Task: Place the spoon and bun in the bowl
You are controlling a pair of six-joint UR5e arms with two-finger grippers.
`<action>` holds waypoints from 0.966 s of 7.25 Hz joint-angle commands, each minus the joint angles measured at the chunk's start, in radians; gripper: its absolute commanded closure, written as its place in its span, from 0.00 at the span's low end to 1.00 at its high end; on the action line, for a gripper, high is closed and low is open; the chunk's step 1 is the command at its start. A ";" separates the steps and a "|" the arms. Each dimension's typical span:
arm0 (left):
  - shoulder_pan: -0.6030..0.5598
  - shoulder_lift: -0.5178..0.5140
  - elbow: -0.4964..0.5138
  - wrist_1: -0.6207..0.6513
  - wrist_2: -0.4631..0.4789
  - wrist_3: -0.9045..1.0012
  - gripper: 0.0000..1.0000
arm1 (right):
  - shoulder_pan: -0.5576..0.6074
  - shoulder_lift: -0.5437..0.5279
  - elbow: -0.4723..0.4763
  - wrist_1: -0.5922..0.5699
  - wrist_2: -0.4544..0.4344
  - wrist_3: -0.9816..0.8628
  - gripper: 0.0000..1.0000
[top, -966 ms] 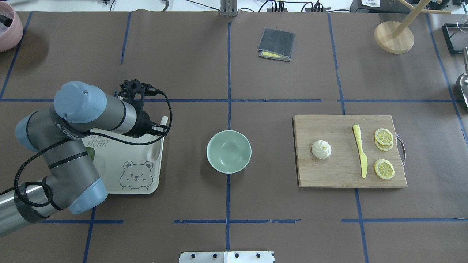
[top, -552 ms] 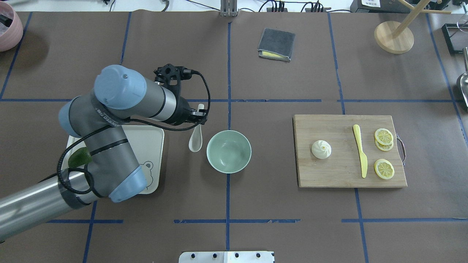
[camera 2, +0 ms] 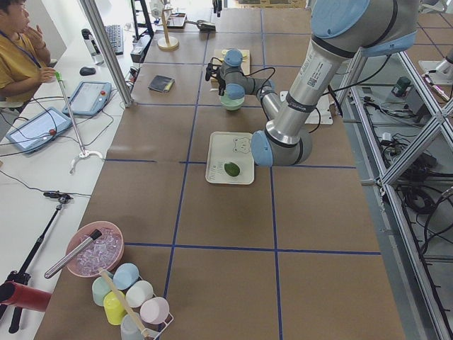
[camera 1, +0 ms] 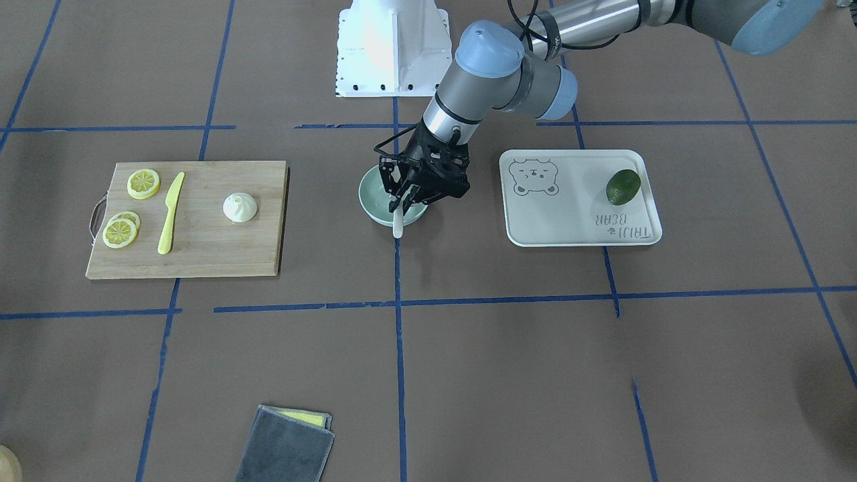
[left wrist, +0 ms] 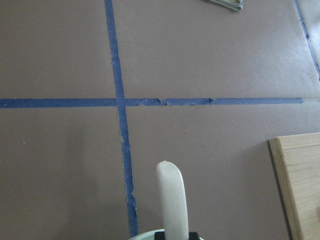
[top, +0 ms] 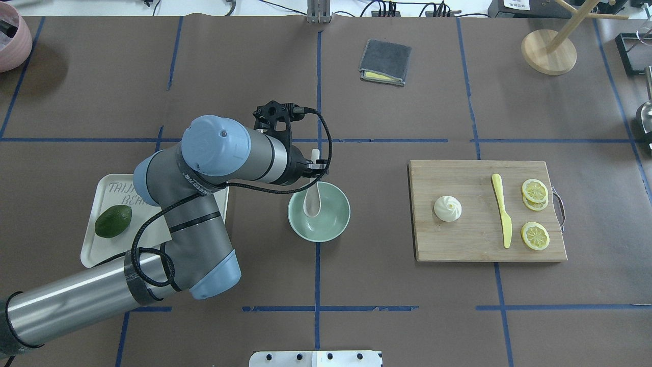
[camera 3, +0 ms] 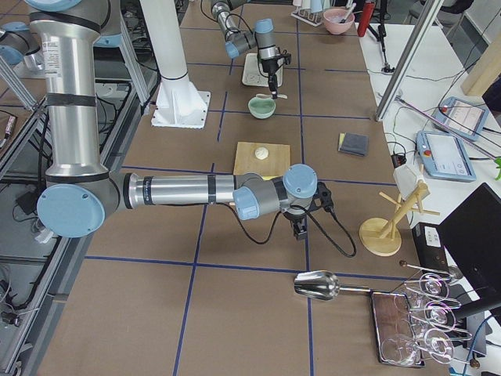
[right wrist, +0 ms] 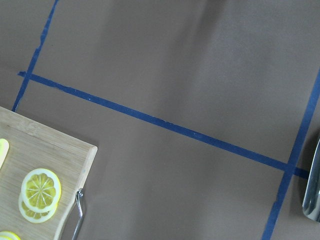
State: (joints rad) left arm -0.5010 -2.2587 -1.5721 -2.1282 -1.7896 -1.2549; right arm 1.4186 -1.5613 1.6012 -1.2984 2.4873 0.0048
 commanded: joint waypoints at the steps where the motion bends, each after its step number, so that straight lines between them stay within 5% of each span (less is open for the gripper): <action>1: 0.007 -0.001 -0.005 -0.001 0.021 -0.001 0.21 | -0.016 0.001 -0.001 -0.001 0.024 0.003 0.00; 3: -0.036 0.010 -0.008 0.002 0.015 0.008 0.17 | -0.077 0.021 0.037 0.005 0.024 0.152 0.00; 6: -0.105 0.245 -0.228 0.080 -0.057 0.217 0.18 | -0.299 0.050 0.214 0.169 0.001 0.737 0.00; 7: -0.144 0.257 -0.253 0.124 -0.068 0.292 0.18 | -0.440 0.052 0.274 0.215 -0.105 0.915 0.00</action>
State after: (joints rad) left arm -0.6072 -2.0496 -1.7694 -2.0532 -1.8393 -1.0526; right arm 1.1192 -1.5135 1.8016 -1.1479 2.4651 0.6928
